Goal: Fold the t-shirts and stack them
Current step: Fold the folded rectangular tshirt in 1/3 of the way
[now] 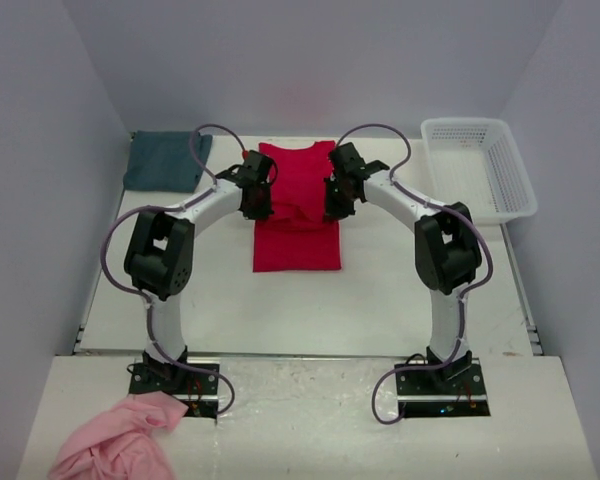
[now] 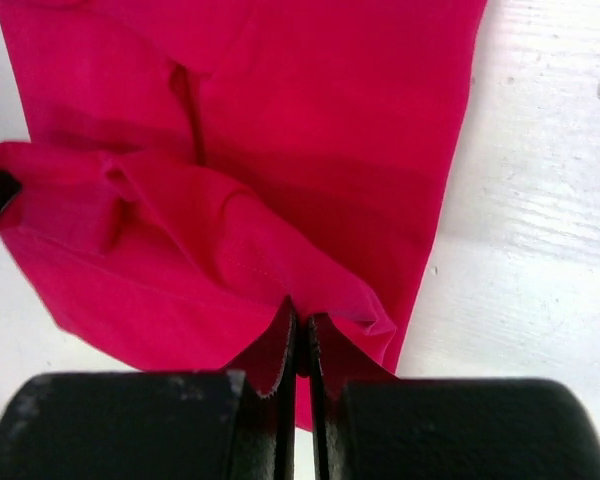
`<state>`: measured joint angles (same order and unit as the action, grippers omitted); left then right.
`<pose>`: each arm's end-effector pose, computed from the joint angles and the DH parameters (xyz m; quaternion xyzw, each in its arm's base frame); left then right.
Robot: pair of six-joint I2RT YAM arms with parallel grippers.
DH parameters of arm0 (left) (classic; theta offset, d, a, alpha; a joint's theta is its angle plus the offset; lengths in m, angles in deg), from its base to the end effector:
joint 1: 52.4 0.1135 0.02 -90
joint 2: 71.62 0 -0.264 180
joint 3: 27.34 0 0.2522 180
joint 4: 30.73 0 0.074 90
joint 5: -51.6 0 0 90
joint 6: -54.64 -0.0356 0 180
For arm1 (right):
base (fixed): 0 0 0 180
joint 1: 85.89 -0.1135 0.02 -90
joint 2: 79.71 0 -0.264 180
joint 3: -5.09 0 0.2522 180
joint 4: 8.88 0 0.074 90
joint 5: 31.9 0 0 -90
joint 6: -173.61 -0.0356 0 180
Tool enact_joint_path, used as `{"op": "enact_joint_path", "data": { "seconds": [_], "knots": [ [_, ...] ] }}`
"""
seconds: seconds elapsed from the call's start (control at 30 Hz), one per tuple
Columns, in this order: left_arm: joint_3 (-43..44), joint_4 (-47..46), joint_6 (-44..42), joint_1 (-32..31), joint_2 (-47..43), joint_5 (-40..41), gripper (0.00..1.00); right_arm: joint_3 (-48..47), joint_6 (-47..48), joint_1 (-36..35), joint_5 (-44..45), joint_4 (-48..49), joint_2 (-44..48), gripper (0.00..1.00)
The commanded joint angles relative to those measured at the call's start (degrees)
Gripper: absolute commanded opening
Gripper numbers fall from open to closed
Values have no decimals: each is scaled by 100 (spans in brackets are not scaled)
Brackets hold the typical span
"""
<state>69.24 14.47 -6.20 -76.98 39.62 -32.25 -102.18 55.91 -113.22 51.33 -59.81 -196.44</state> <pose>0.3786 -0.1690 0.2011 -0.0525 0.9629 -0.0711 0.2550 0.3903 0.2064 0.2128 -0.0120 0.9652 0.1685 0.1999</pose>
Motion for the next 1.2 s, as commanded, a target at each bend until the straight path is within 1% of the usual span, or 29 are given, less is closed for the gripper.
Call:
{"op": "enact_joint_path", "data": {
  "seconds": [0.0, 0.07, 0.17, 0.2, 0.23, 0.27, 0.3, 0.33, 0.37, 0.4, 0.43, 0.47, 0.5, 0.53, 0.57, 0.6, 0.63, 0.7, 0.73, 0.77, 0.8, 0.83, 0.87, 0.9, 0.93, 0.97, 1.03, 1.17],
  "knots": [
    [680, 99, -429, 199, 274, -96, 0, -527, 230, 114, -245, -379, -218, 0],
    [839, 73, -517, 260, 503, -62, 0, -711, 257, 193, -290, -440, -411, 0],
    [1121, -41, -675, 304, 749, -220, 0, -940, 309, 272, -272, -554, -622, 0],
    [1252, -94, -797, 304, 820, -281, 2, -1001, 336, 290, -247, -563, -658, 0],
    [1280, -329, -877, 304, 855, -333, 12, -1037, 353, 299, -238, -572, -693, 0],
    [1376, -384, -921, 304, 882, -404, 17, -1072, 397, 307, -229, -598, -754, 0],
    [1437, -454, -974, 304, 969, -448, 20, -1142, 406, 316, -142, -590, -781, 4],
    [1482, -542, -1131, 304, 1013, -518, 29, -1195, 406, 334, -89, -599, -816, 14],
    [1656, -630, -1176, 304, 1066, -571, 36, -1274, 458, 342, -45, -607, -921, 26],
    [1788, -587, -1203, 313, 1206, -554, 45, -1544, 502, 360, 17, -694, -1000, 34],
    [1964, -456, -1229, 348, 1268, -510, 53, -1747, 546, 378, 270, -774, -1079, 39],
    [2270, -429, -1221, 366, 1321, -336, 54, -1975, 669, 404, 403, -870, -1246, 48],
    [2369, -428, -1177, 401, 1304, -221, 57, -2482, 713, 482, 517, -1019, -1317, 50],
    [2396, -655, -1211, 410, 1225, -89, 60, -2661, 749, 518, 518, -1021, -1326, 53],
    [2326, -796, -1212, 410, 981, 34, 66, -2785, 862, 562, 475, -994, -1309, 58],
    [2256, -884, -1186, 410, 839, 148, 69, -2995, 941, 580, 448, -1003, -1239, 60],
    [2203, -920, -1151, 410, 699, 228, 71, -3032, 994, 597, 631, -1003, -1178, 61],
    [1800, -955, -854, 410, 189, 474, 71, -2936, 1013, 597, 668, -1160, -915, 66],
    [1607, -869, -730, 410, 31, 553, 71, -2823, 978, 597, 659, -1196, -791, 66],
    [1292, -781, -615, 410, -223, 528, 71, -2621, 908, 580, 563, -1179, -634, 66],
    [1132, -728, -414, 410, -330, 362, 64, -2028, 837, 554, 493, -1013, -249, 64],
    [704, -710, -316, 401, -418, -162, 55, -1682, 767, 554, 387, -916, -19, 55],
    [430, -788, -228, 375, -628, -515, 23, -870, 653, 536, -83, -471, 209, 1],
    [140, -963, -210, 331, -734, -875, 4, -574, 574, 536, -323, -354, 412, 0],
    [-428, -1391, -192, 279, -831, -1410, 0, -284, 451, 527, -491, -222, 710, 0],
    [-678, -1586, -192, 217, -945, -1659, 0, 189, 415, 501, -858, 5, 817, 0],
    [-1108, -1894, -236, 15, -981, -1985, 0, 272, 397, 457, -1010, 26, 731, 0],
    [-1523, -2089, -113, -266, -938, -2004, 0, 272, 485, 264, -993, -133, 485, 0]
  ]
}}
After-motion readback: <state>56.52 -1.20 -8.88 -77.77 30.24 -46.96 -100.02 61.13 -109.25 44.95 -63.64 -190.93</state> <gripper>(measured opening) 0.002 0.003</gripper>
